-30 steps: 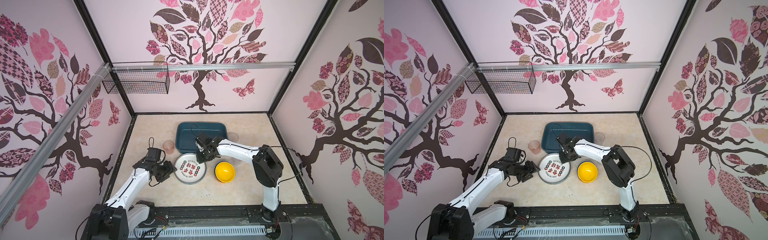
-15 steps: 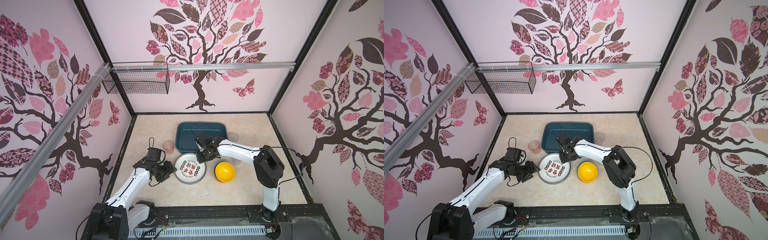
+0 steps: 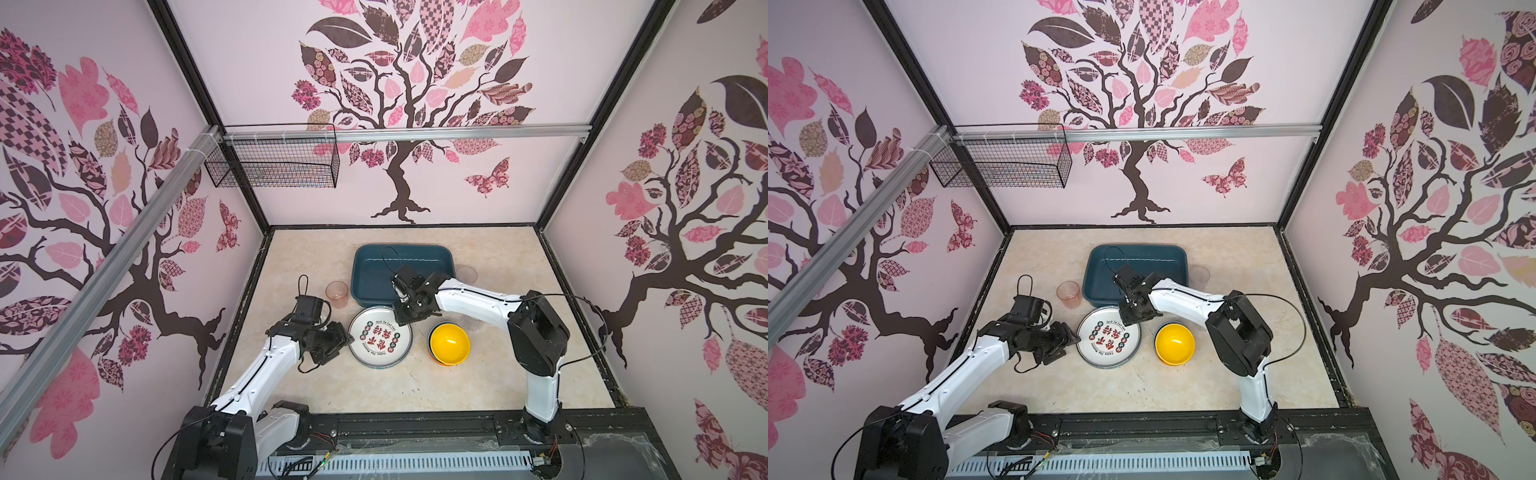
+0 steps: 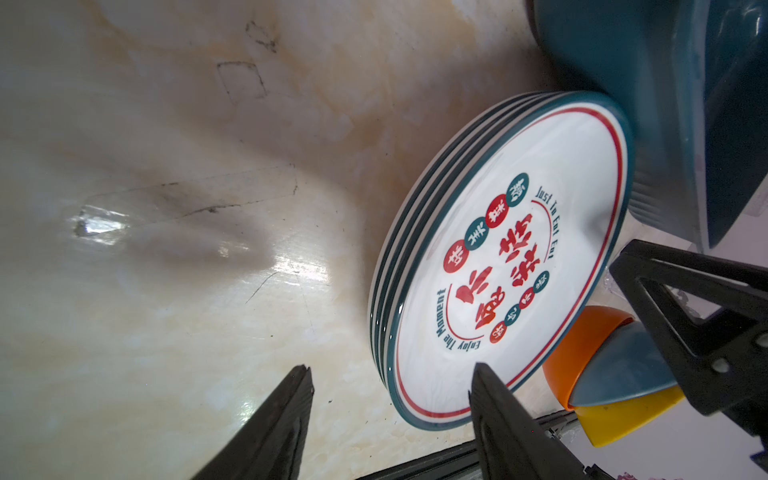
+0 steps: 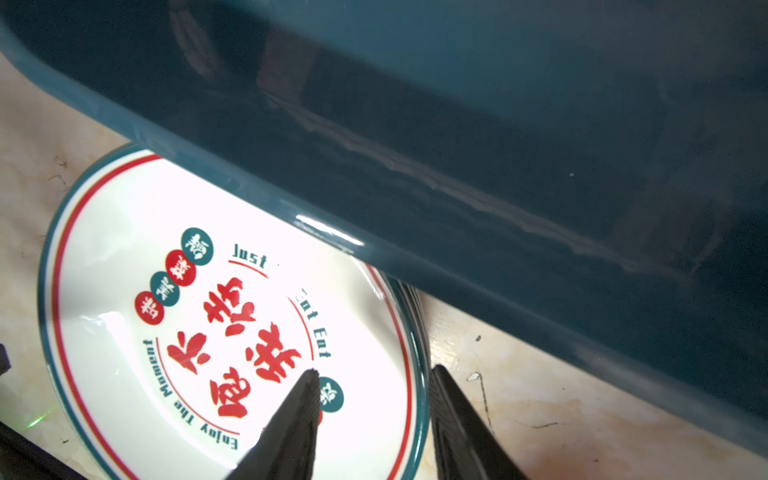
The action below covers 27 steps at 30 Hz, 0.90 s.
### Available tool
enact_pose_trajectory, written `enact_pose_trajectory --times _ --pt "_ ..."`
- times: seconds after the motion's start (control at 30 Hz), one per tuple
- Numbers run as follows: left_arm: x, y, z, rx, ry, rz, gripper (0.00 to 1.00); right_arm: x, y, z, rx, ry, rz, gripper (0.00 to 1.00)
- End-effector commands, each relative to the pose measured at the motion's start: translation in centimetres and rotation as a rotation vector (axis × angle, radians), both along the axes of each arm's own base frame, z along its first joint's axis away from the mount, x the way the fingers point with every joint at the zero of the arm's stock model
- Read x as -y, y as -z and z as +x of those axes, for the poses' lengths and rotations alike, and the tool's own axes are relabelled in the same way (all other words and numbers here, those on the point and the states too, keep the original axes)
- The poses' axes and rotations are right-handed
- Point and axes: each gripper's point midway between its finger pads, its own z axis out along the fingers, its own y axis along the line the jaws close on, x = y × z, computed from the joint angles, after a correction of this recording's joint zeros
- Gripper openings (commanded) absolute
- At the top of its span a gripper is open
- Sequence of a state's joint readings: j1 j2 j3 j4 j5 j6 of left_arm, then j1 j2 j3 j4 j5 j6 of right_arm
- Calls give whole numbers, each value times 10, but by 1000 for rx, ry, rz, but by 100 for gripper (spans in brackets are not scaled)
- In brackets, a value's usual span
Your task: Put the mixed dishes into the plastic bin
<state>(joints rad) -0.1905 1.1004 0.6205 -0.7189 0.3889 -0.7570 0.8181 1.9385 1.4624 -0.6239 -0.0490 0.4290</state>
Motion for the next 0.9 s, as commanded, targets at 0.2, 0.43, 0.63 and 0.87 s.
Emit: enact_pose_trajectory --times 0.2,0.43,0.63,0.87 --pt "-1 7 -5 -14 7 10 64 -1 11 -7 -34 -12 -6 47" --pt "-2 6 -5 -12 3 12 63 -2 10 -10 -40 -18 6 44" --pt "-2 7 -5 -12 3 13 63 -2 14 -11 -52 -20 11 43" --pt "-2 8 -5 -16 4 16 64 -1 16 -12 -51 -15 4 45"
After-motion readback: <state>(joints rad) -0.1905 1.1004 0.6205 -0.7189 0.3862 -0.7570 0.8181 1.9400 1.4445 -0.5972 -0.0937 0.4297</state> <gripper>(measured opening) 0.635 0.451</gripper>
